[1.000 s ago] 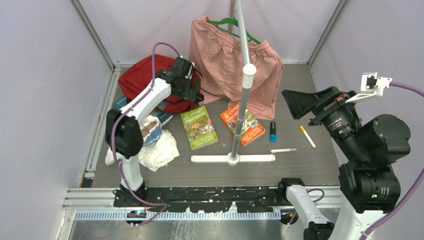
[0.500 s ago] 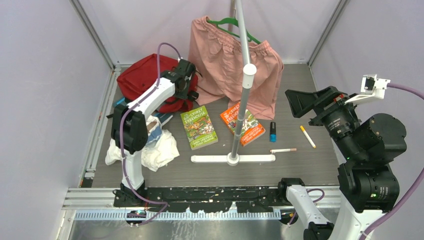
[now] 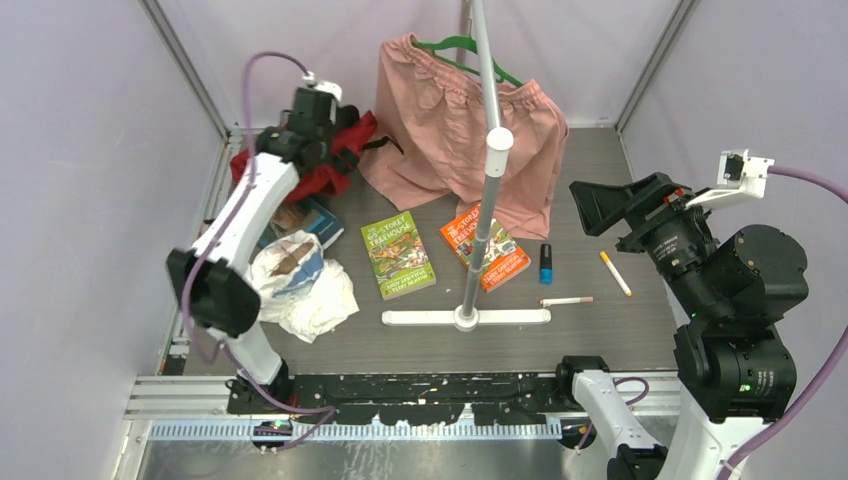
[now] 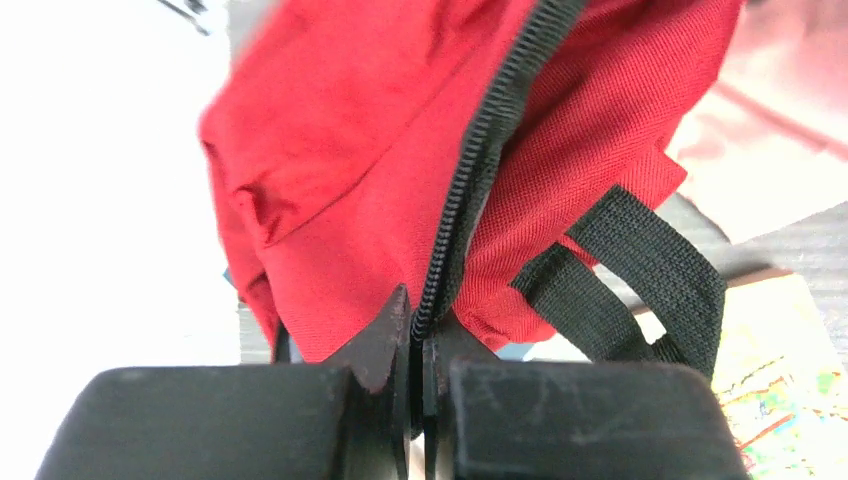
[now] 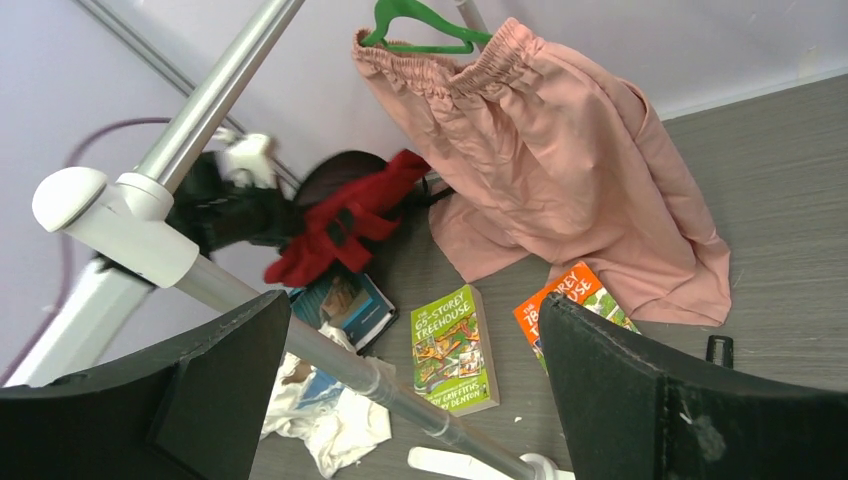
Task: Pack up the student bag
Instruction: Pick up the student bag at the corner of the board, then place the student bag at the center of the board.
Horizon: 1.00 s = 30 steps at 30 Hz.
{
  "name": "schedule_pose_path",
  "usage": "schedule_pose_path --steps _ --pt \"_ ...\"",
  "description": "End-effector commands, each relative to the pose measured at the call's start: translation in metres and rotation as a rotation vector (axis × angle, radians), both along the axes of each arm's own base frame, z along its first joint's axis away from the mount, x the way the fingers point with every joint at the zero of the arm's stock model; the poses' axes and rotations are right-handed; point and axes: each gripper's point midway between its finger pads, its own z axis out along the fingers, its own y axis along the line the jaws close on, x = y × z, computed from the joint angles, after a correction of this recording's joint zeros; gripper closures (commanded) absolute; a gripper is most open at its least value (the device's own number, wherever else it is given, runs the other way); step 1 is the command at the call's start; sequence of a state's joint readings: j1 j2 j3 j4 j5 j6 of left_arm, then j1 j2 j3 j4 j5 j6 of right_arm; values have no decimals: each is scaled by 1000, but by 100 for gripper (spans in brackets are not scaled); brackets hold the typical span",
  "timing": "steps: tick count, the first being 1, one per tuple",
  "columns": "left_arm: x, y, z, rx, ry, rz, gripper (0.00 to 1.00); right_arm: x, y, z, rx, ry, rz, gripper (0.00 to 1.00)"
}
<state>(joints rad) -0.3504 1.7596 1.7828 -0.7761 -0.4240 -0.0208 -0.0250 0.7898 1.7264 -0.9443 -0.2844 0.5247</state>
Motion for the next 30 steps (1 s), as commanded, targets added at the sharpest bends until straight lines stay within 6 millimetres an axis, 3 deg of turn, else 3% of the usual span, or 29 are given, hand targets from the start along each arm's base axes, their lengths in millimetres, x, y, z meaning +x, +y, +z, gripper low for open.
schedule_pose_path --steps 1,4,6,9,15,24,27,30 --pt "-18 56 157 -43 -428 81 100 -4 -2 10 -17 -53 -7 0" --pt "-35 76 195 -85 -521 87 100 -6 -2 9 -17 -56 -8 0" --pt "-45 73 210 -92 -553 47 100 -6 -1 8 -14 -52 -3 0" --pt "-55 58 212 -128 -552 -57 100 -4 1 8 -5 -50 5 0" --pt "-68 38 155 -186 -419 -151 100 -8 2 7 -3 -55 12 0" --pt "-115 -17 102 -488 -256 -320 100 -6 4 2 11 -40 21 0" --pt "-134 -17 81 -504 -208 -321 100 -5 5 1 14 -35 26 0" --pt "-142 -8 48 -475 -159 -271 100 -2 6 0 25 -35 32 0"
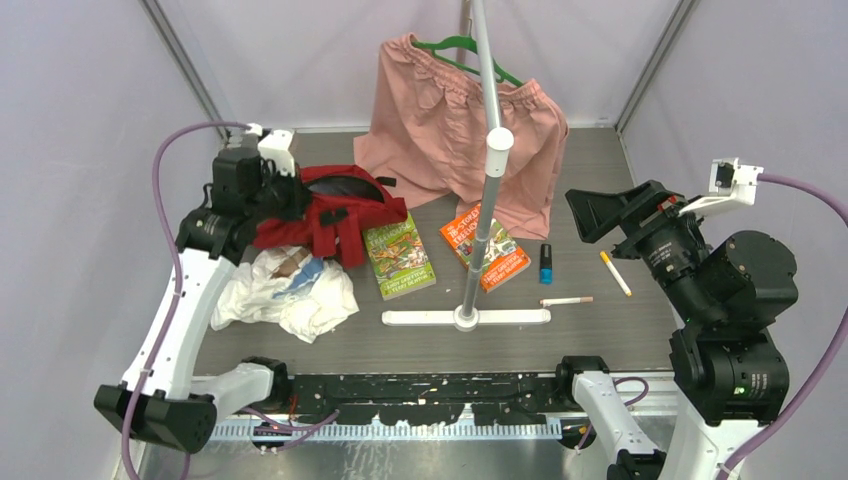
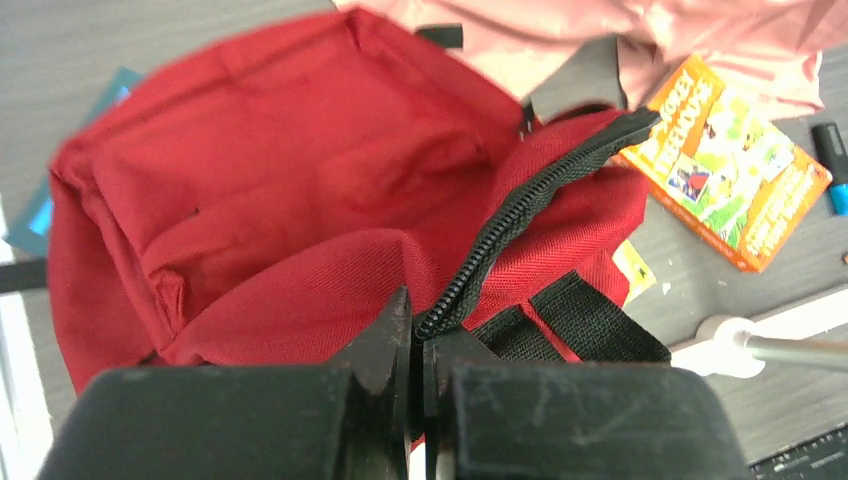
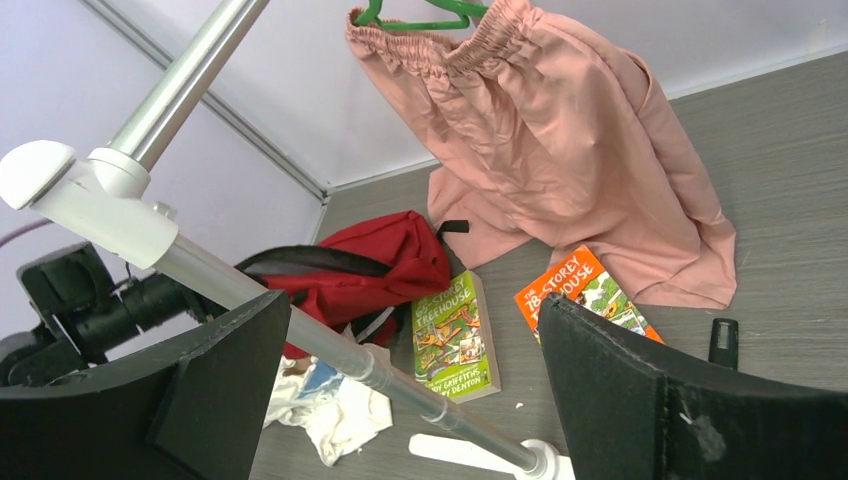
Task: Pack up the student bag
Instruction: Place the student bag at the center of the board.
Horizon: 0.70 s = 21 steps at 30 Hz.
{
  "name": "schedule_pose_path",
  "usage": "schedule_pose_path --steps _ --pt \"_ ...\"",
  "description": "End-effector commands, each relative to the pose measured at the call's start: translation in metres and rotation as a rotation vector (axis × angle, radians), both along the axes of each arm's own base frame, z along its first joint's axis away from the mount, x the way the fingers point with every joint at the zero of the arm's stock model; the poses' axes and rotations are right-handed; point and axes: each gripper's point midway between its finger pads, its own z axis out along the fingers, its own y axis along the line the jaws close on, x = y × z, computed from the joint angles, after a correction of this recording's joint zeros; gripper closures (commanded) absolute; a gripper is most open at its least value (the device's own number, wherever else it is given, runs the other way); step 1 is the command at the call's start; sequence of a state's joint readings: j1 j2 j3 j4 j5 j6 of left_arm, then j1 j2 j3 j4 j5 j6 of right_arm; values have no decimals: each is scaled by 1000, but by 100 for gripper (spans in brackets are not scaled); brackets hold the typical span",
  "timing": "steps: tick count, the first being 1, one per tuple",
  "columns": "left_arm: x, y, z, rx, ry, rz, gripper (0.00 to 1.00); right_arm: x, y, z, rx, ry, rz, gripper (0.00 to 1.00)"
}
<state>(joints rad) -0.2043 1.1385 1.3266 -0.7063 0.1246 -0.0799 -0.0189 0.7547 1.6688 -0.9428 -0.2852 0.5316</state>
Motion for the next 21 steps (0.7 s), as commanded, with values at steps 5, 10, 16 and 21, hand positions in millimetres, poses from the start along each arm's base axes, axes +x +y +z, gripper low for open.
schedule_pose_path --steps 5,10,16,21 --pt "-29 -29 -48 -163 188 -72 58 11 12 13 48 -44 66 0" --pt "-39 -31 -46 -194 226 -61 0 10 8 6 30 -26 45 0" --pt "-41 -31 -1 -217 123 -76 0 14 -3 -37 -10 92 -13 0" --pt "-45 -39 19 -271 109 -95 0 12 -9 -102 -44 255 -38 0"
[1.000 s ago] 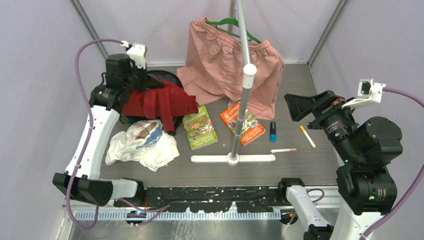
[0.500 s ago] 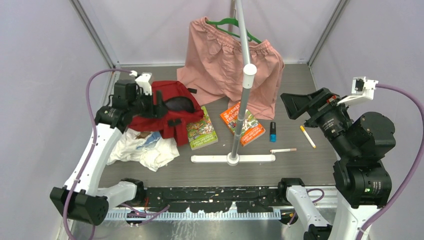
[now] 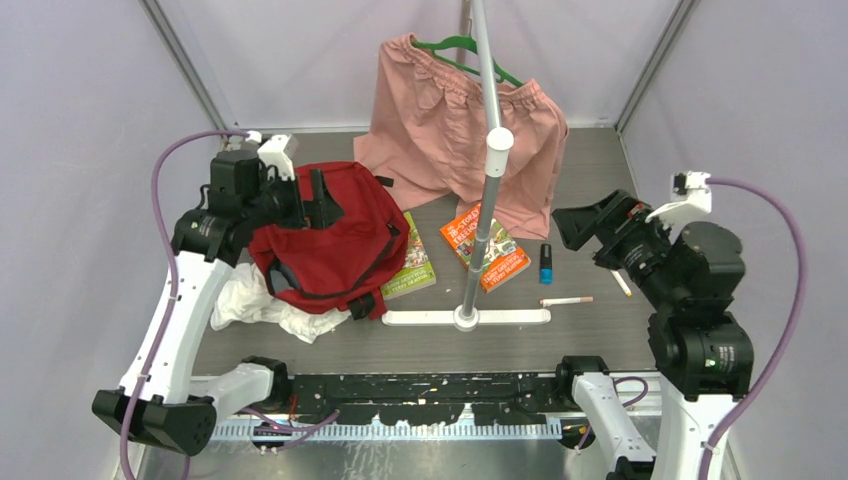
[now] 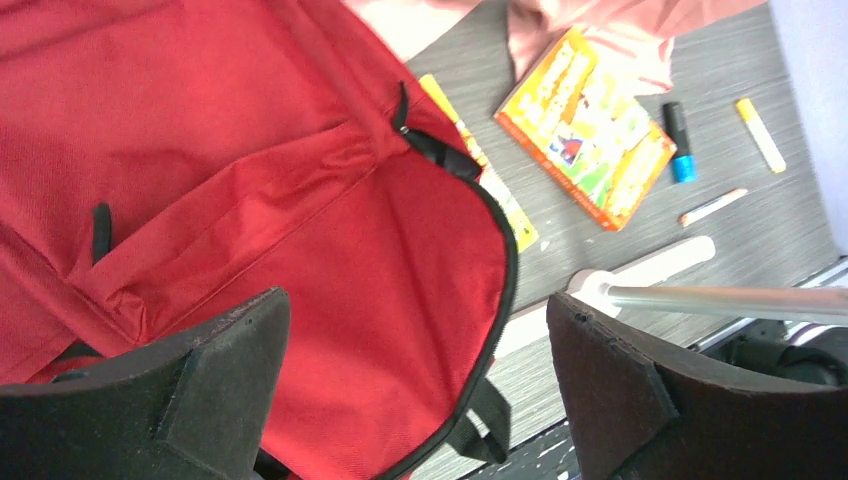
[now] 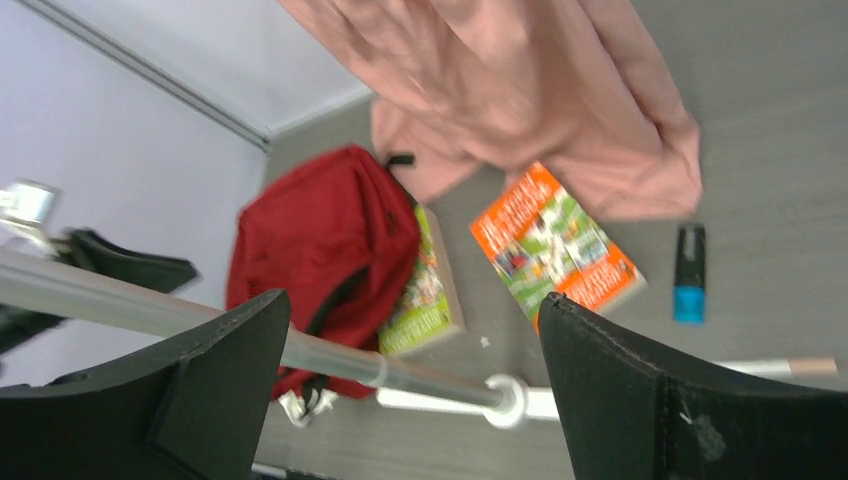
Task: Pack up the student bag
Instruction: Place the student bag at the center of the board.
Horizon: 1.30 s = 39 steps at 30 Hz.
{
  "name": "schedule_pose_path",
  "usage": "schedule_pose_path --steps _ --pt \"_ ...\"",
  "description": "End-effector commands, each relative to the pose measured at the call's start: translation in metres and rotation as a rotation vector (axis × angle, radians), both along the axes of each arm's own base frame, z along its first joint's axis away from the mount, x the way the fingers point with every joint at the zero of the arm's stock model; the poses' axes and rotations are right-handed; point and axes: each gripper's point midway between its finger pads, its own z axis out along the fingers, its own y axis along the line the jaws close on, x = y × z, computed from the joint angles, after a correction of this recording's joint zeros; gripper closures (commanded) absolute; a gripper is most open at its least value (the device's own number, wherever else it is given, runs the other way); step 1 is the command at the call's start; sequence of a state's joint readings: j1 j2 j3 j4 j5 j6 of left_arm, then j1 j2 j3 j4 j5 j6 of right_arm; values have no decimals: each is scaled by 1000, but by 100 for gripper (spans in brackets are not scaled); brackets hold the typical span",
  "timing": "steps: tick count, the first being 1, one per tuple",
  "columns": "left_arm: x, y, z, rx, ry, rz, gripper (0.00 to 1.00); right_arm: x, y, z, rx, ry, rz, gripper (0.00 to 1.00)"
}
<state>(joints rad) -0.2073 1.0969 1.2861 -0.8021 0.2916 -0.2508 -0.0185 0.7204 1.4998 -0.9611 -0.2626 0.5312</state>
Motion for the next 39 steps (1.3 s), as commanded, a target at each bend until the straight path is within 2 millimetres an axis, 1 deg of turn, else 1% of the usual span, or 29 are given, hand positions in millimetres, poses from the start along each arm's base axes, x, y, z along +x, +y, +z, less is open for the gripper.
schedule_pose_path --steps 1,3,5,7,10,11,13,14,16,17,18,20,22,24,26,27,29,30,32,33,34,35,36,39 --pt "-6 -12 38 -82 -67 -23 0 -6 -5 -56 -40 128 -15 0" --pt "-9 -23 43 -70 -74 -29 0 -4 -10 -83 -36 194 -47 0" --pt "-15 -43 46 -55 -89 -64 0 -1 -13 -106 -28 265 -75 0" --pt "-22 -69 43 -46 -99 -110 0 3 -12 -123 -12 324 -74 0" --pt "-32 -99 24 -45 -65 -172 0 7 -5 -132 3 357 -38 0" --pt "-34 -104 16 -38 -44 -179 1 7 -5 -133 1 360 -34 0" --pt "-41 -112 3 -10 -13 -178 6 5 -6 -133 -12 363 -32 0" --pt "-49 -121 3 -13 -15 -199 7 4 -6 -130 -13 359 -35 0" --pt "-71 -146 9 -78 -54 -276 8 2 -2 -111 9 296 -17 0" --pt "-80 -159 11 -121 -75 -311 8 1 3 -97 26 252 4 0" --pt "-88 -169 9 -151 -79 -336 8 -1 9 -80 43 197 36 0" --pt "-100 -184 -7 -150 -53 -383 9 -6 14 -46 63 98 65 0" --pt "-108 -194 -24 -112 -9 -415 11 -14 16 -18 65 28 74 0" --pt "-112 -205 -30 -95 -7 -434 12 -26 14 5 48 -33 71 0" --pt "-105 -212 -34 -80 -40 -391 13 -36 9 21 30 -80 46 0" --pt "-97 -211 -38 -62 -48 -343 13 -40 7 27 24 -102 31 0" --pt "-75 -192 -52 29 -42 -167 13 -47 2 34 15 -137 4 0" --pt "-64 -178 -57 82 -51 -70 13 -49 0 36 11 -148 -9 0" --pt "-48 -156 -62 126 -74 101 12 -52 -2 35 4 -156 -20 0" --pt "-44 -155 -62 115 -86 131 12 -53 -3 34 3 -153 -22 0" --pt "-42 -156 -64 81 -82 163 11 -53 -2 31 5 -147 -19 0" --pt "-40 -162 -65 41 -84 175 11 -52 -2 30 6 -142 -16 0" --pt "-38 -172 -65 -14 -84 178 11 -51 -2 28 8 -139 -16 0" --pt "-40 -199 -78 -79 -43 144 11 -52 -2 27 11 -135 -23 0"
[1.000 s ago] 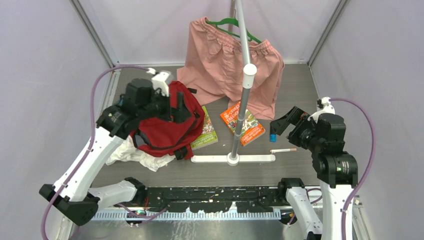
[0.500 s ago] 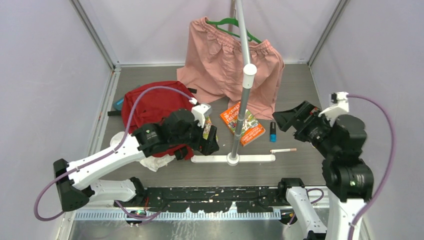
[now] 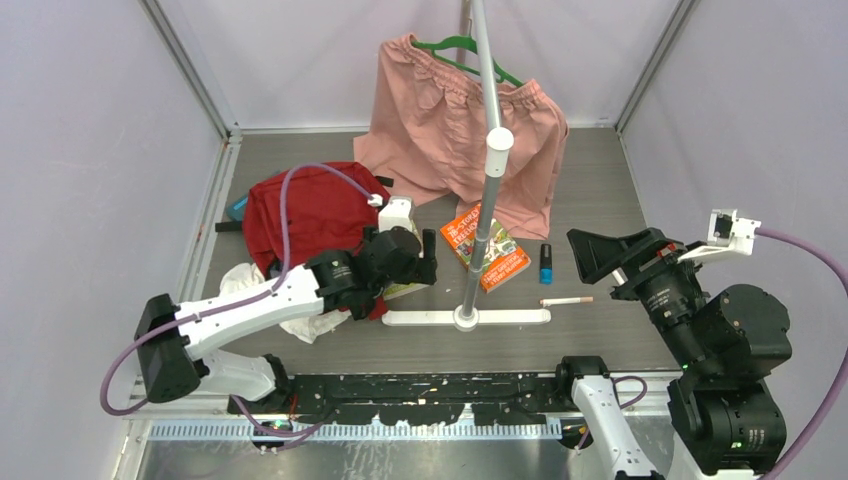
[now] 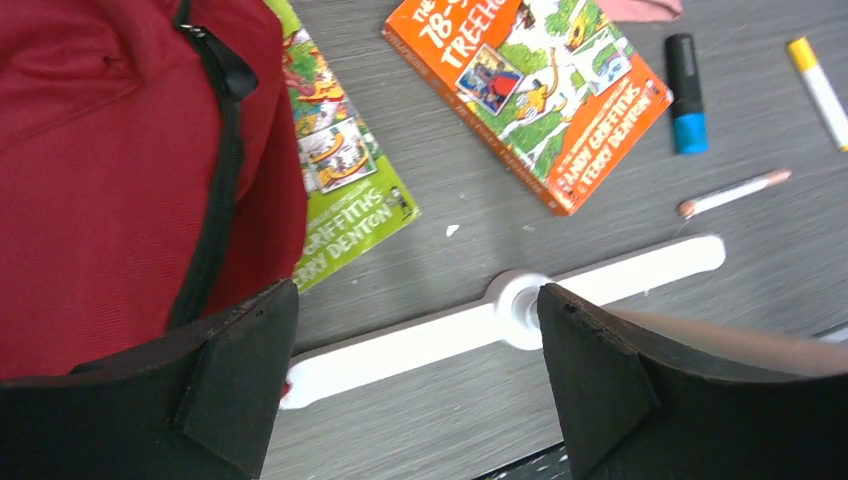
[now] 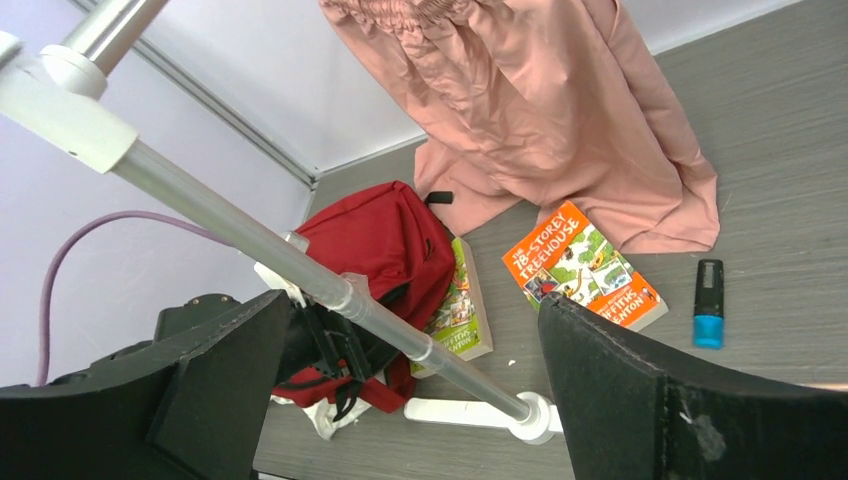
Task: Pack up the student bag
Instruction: Move the distractor to the center of the board.
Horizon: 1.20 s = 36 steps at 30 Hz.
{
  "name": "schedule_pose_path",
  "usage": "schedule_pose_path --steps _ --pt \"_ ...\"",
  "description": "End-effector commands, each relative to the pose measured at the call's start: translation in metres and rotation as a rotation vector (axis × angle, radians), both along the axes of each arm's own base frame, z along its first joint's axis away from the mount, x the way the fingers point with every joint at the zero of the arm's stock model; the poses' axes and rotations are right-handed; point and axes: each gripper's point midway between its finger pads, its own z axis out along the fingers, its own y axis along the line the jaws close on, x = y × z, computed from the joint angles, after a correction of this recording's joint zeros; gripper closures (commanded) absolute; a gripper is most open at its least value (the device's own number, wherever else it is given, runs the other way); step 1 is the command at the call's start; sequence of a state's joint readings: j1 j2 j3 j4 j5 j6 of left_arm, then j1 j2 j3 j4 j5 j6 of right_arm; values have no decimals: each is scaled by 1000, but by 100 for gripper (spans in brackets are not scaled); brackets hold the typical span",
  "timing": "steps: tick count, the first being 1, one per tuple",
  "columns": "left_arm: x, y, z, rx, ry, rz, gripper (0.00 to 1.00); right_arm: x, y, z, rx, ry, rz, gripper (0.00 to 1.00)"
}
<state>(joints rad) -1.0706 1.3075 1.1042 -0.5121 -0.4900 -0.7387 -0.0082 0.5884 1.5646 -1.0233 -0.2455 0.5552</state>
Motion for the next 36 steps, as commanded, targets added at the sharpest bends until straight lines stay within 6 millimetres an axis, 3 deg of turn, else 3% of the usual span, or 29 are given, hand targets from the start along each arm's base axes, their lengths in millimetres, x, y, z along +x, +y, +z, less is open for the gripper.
schedule_pose_path --steps 1,4,12,17,19,23,27,29,31,36 --pt "14 -36 4 -164 -25 79 11 4 -4 1 -12 -4 -20 0" --pt "7 -66 -9 -157 18 28 11 1 -9 1 -23 -4 -44 0" --pt "-21 -156 4 -250 18 -62 10 -1 -9 7 -17 -15 -49 0" --pt "-29 -212 11 -326 50 -144 10 -1 -5 11 -10 -21 -25 0" --pt "-30 -224 12 -318 62 -174 10 -7 -5 17 -17 -43 -24 0" --pt "-28 -215 17 -276 33 -192 8 -28 -15 35 -63 -124 -55 0" --pt "-22 -185 21 -221 14 -164 6 -51 -38 56 -104 -224 -160 0" --pt "-17 -167 22 -199 8 -140 5 -63 -39 66 -120 -272 -153 0" --pt "-12 -149 26 -193 7 -118 5 -73 -23 76 -140 -328 -59 0" --pt "9 -111 43 -281 35 -73 6 -98 69 78 -114 -365 555 0"
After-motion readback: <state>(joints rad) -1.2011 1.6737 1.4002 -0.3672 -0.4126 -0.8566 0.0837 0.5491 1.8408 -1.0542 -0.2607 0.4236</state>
